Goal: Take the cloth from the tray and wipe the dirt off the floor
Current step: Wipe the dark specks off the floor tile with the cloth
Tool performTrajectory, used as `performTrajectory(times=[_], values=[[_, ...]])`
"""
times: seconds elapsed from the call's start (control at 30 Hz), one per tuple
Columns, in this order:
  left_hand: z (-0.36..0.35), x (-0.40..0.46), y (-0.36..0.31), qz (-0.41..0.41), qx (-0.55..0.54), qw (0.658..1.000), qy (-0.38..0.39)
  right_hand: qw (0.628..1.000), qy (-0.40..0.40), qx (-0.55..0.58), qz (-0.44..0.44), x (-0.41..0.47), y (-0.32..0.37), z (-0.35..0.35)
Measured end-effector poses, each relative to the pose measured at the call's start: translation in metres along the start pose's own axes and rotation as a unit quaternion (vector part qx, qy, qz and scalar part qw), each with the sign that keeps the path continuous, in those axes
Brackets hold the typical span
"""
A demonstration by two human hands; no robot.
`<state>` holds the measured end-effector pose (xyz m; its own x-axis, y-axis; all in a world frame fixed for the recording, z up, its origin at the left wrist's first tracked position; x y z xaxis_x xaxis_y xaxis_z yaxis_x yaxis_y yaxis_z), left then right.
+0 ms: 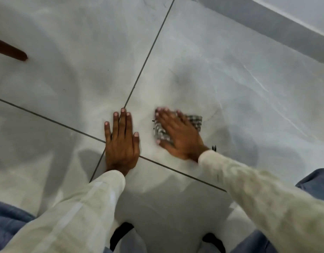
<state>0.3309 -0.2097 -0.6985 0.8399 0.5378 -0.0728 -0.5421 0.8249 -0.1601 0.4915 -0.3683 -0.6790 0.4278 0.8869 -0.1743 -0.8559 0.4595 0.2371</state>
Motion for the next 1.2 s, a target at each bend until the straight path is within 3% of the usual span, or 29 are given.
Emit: performTrajectory(times=[0.13, 0.33, 0.53, 0.63, 0.73, 0.9, 1.03, 1.13, 1.2], values=[[0.000, 0.001, 0.000, -0.002, 0.002, 1.000, 0.005, 0.995, -0.030, -0.002, -0.090, 0.038, -0.015, 0.007], [0.000, -0.001, 0.001, 0.001, 0.008, 1.000, 0.006, 0.991, 0.073, -0.025, 0.110, -0.043, 0.007, 0.001], [0.000, -0.001, 0.001, 0.004, 0.002, 1.000, 0.011, 0.982, 0.086, -0.033, 0.163, -0.039, 0.004, 0.002], [0.001, -0.001, 0.002, 0.002, 0.006, 1.000, 0.006, 0.992, 0.050, -0.031, 0.114, 0.013, -0.002, 0.009], [0.001, 0.000, 0.001, -0.004, 0.009, 1.000, 0.002, 1.000, 0.002, -0.026, 0.012, 0.041, -0.023, 0.020], [0.000, -0.001, 0.002, 0.002, 0.009, 1.000, 0.002, 0.988, -0.028, 0.024, -0.149, -0.004, -0.018, 0.009], [0.001, -0.001, 0.001, 0.004, -0.004, 1.000, -0.001, 0.995, -0.001, 0.025, -0.093, -0.040, 0.031, -0.008], [0.002, -0.001, 0.001, 0.004, -0.007, 1.000, -0.002, 1.000, 0.002, 0.001, -0.019, -0.010, 0.024, -0.003], [0.001, -0.001, 0.000, 0.003, -0.004, 1.000, 0.000, 0.998, -0.028, 0.006, -0.059, 0.013, -0.004, 0.004]])
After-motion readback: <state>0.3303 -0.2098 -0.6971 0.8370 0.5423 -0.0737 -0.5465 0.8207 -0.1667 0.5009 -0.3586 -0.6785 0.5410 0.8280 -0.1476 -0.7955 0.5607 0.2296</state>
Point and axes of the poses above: each hand's wrist, its own x-axis towards the middle knuckle, its own z-axis out of the back of the hand, y = z × x, the point moved 1 cm from there along x, towards the middle knuckle, and after that the axes turned 2 degrees about -z, right-handed, at the moved point
